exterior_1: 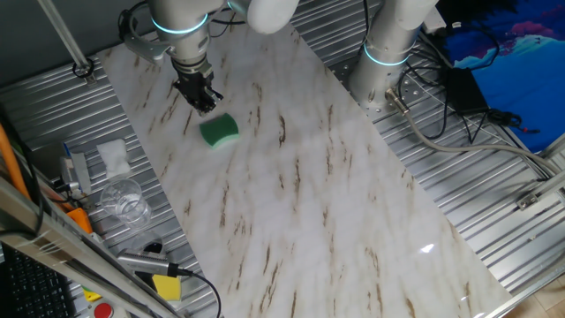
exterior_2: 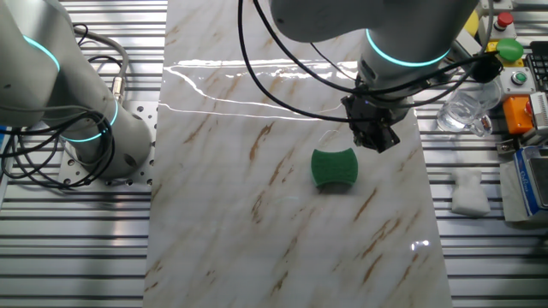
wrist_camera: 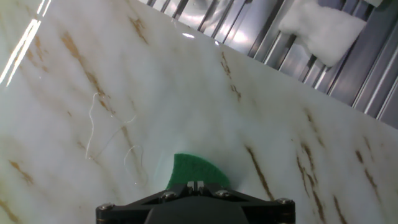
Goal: Clean the tabletop with a sponge
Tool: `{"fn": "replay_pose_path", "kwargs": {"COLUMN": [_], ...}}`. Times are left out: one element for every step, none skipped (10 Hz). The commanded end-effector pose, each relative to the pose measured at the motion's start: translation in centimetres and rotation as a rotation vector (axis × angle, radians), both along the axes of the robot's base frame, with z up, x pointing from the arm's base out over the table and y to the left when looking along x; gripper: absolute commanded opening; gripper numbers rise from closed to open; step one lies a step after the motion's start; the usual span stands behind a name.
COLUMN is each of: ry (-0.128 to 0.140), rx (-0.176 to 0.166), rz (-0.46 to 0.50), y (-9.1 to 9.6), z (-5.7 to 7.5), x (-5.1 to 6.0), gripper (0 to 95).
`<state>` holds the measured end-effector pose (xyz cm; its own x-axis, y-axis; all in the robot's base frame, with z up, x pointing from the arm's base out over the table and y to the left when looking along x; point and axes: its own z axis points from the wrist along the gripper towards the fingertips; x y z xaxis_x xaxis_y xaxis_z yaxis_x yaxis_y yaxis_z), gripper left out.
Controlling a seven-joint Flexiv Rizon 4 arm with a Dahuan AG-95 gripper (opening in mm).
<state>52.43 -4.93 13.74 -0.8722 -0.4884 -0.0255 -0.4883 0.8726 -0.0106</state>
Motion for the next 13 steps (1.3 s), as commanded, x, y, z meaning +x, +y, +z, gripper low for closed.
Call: {"fn": "replay_pose_path", "kwargs": {"ry": [-0.002, -0.002, -0.006, -0.008, -0.006, -0.005, -0.009, -0.009, -0.013, -0.014, -0.012, -0.008, -0.008], "rx": [-0.001, -0.002, -0.007, -0.007, -0.008, -0.014, -0.023, -0.024, -0.019, -0.017, -0.007, -0.012, -0.009], "rz": [0.005, 0.023, 0.036, 0.057, 0.045, 0.022, -0.018, -0.041, -0.061, -0.072, -0.073, -0.074, -0.078], "y": [0.01, 0.01, 0.01, 0.01, 0.01, 0.01, 0.01, 0.01, 0.01, 0.01, 0.01, 0.01, -0.01], "z": [-0.02, 0.05, 0.05, 0.05, 0.05, 0.05, 0.05, 0.05, 0.05, 0.05, 0.05, 0.05, 0.09], "x": [-0.03, -0.04, -0.04, -0.04, -0.04, -0.04, -0.04, -0.04, -0.04, -0.04, -0.04, -0.06, -0.08], "gripper": [0.0, 0.0, 0.0, 0.0, 0.0, 0.0, 0.0, 0.0, 0.0, 0.0, 0.0, 0.0, 0.0]}}
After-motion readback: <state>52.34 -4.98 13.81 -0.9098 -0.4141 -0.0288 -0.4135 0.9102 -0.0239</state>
